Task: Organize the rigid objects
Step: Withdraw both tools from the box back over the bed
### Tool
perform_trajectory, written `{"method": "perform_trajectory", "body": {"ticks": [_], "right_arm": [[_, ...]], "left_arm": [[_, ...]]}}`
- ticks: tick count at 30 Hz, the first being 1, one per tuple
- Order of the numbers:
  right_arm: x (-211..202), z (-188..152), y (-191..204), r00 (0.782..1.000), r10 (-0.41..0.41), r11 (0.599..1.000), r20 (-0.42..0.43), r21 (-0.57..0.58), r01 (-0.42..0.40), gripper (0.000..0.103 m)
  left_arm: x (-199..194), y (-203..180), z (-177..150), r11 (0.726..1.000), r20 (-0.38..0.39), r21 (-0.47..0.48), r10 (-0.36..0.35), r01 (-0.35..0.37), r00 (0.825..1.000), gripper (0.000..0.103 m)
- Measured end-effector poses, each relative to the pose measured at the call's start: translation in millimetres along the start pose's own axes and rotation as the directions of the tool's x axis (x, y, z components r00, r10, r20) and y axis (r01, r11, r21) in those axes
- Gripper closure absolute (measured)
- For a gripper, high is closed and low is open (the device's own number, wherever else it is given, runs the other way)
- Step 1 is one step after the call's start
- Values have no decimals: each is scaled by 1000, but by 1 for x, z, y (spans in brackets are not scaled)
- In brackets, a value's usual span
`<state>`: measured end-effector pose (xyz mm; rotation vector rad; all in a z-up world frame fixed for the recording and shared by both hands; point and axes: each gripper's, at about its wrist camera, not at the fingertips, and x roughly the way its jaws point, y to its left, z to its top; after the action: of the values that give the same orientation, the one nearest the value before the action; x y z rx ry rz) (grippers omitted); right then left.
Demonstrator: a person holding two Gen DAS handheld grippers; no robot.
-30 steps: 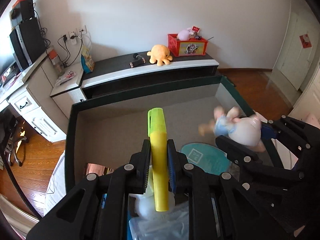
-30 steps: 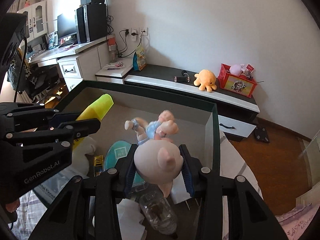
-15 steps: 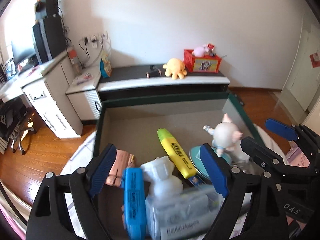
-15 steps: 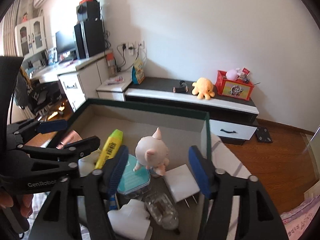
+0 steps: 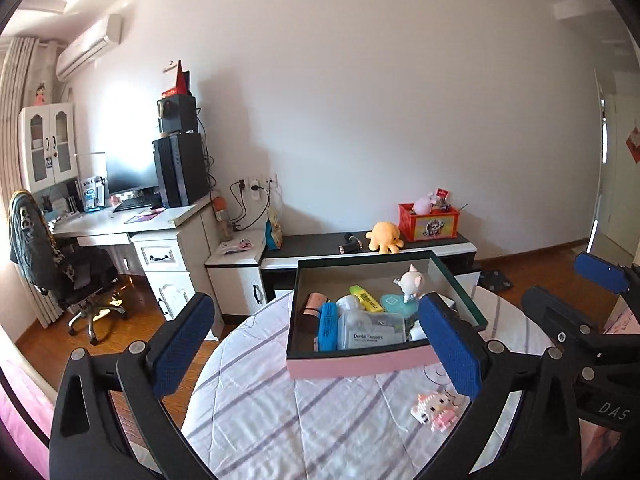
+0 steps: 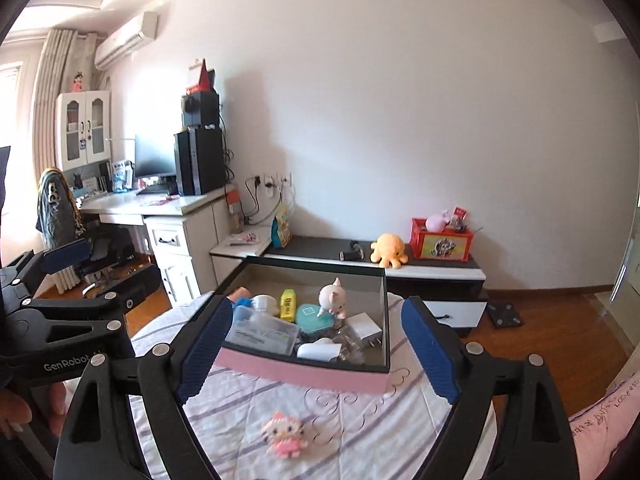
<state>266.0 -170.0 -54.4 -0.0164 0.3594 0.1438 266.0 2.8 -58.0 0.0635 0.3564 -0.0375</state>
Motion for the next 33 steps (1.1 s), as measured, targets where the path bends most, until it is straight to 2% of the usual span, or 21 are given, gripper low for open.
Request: {"method": "perform_trajectory", "body": {"ticks": [3,4,10,13,23,33], "right_arm": [[-42,-9,10,999,-6,1000,48,1,6,11],[-55,-12,14,998,-8,1000,59,2,8,0],[-116,-26,32,993,1,1000,115,-6,0,0],[-134,-29,38,991,-10,1000,134,-9,11,0],[-174,-32,44,983,-28,1000,180,-8,30,0],[-176,-36,42,983,-34,999,183,2,34,0]], "left_arm": [[-42,6,-14,1000,16,-28,-9,9,1000,0],[-53,7,-17,1000,23,-27,4,-3,1000,0],[-115,13,-32,998,97,-46,50,-46,994,0],[-137,18,-35,997,135,-72,43,-33,990,0],[-162,12,-35,998,171,-54,36,-27,985,0],[-162,6,-35,998,168,-47,43,-36,985,0]]}}
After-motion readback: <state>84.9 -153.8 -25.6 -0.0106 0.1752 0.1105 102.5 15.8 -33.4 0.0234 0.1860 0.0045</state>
